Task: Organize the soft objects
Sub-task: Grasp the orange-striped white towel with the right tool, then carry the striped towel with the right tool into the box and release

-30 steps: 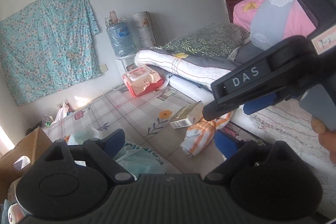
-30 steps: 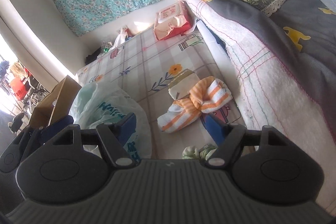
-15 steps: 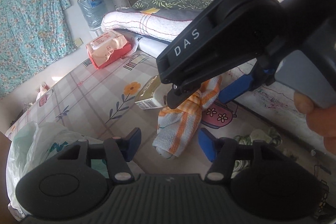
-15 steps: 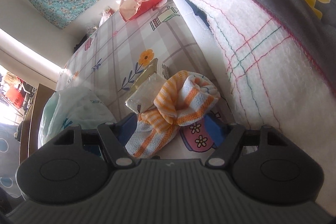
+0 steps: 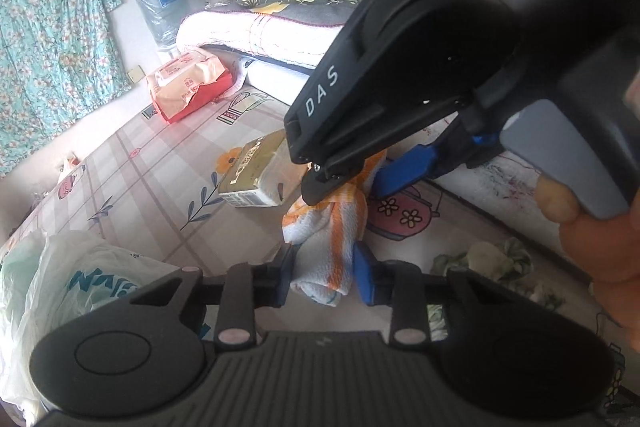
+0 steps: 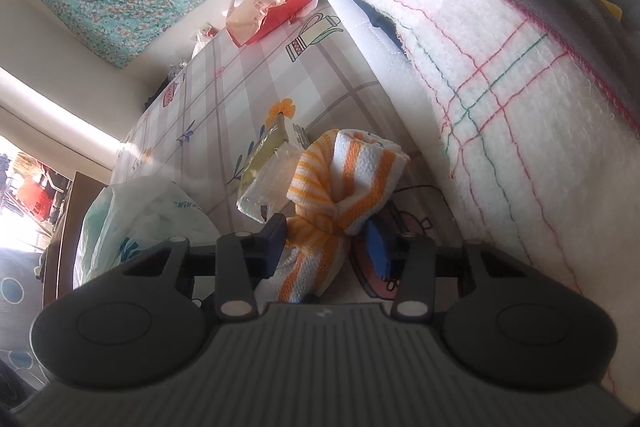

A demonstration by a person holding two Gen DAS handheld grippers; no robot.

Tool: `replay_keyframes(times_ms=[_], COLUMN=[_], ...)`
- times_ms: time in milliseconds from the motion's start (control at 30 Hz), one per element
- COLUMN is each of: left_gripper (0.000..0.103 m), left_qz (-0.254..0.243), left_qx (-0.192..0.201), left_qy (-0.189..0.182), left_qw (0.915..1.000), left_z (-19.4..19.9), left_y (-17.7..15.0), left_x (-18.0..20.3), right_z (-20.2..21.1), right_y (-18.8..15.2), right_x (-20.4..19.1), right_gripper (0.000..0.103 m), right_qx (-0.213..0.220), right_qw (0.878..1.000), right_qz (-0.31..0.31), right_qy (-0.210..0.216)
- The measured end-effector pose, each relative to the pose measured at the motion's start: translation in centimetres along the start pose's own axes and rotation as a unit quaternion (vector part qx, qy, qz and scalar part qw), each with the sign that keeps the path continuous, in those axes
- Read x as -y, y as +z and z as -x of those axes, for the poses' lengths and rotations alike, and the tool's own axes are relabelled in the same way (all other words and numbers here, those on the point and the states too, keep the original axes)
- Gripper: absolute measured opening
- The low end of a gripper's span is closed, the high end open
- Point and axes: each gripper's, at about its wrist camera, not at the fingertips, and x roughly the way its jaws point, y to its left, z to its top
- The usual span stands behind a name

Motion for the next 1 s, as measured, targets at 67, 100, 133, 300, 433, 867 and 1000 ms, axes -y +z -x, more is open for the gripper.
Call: replay_keyframes(times_ms=[67, 100, 133, 300, 433, 867, 1000], left_gripper=[0.032, 0.032, 0.032, 0.032, 0.032, 0.033, 0.033], left_qz=[-0.002, -0.003, -0.004, -0.021, -0.03, 0.026, 0.076], left_qx=[0.006, 0.009, 0.012, 0.044, 0.075, 0.148, 0.134], left_qy=[-0.003, -0.005, -0.006, -0.001, 0.012, 0.155, 0.205], left_qw=[1.0, 0.9999, 0.9999, 0.9988, 0.9967, 0.9764, 0.9667], left_z=[0.8, 1.0, 1.6, 5.5, 9.5, 24.1, 27.1], left_y=[-0.2, 0.1, 0.1, -0.5, -0.9, -7.3, -10.0], left_x=[0.0, 0.0, -0.1, 0.2, 0.4, -5.1, -7.5], right_z=[0.9, 1.5, 1.8, 5.4, 9.3, 16.1, 14.8], right_y=[-0.4, -0.6, -0.7, -1.9, -3.4, -9.0, -11.7], right_x=[0.1, 0.2, 0.2, -0.3, -1.5, -15.4, -21.8], right_gripper=[0.038, 0.037, 0.036, 0.036, 0.035, 0.034, 0.034], right_qx=[0.003, 0.004, 0.005, 0.026, 0.049, 0.052, 0.008], right_qw=[1.0, 1.0, 1.0, 0.999, 0.997, 0.97, 0.955], right_qz=[-0.004, -0.008, -0.011, -0.016, -0.009, 0.12, 0.178], right_qy=[0.005, 0.009, 0.013, 0.038, 0.066, 0.207, 0.239])
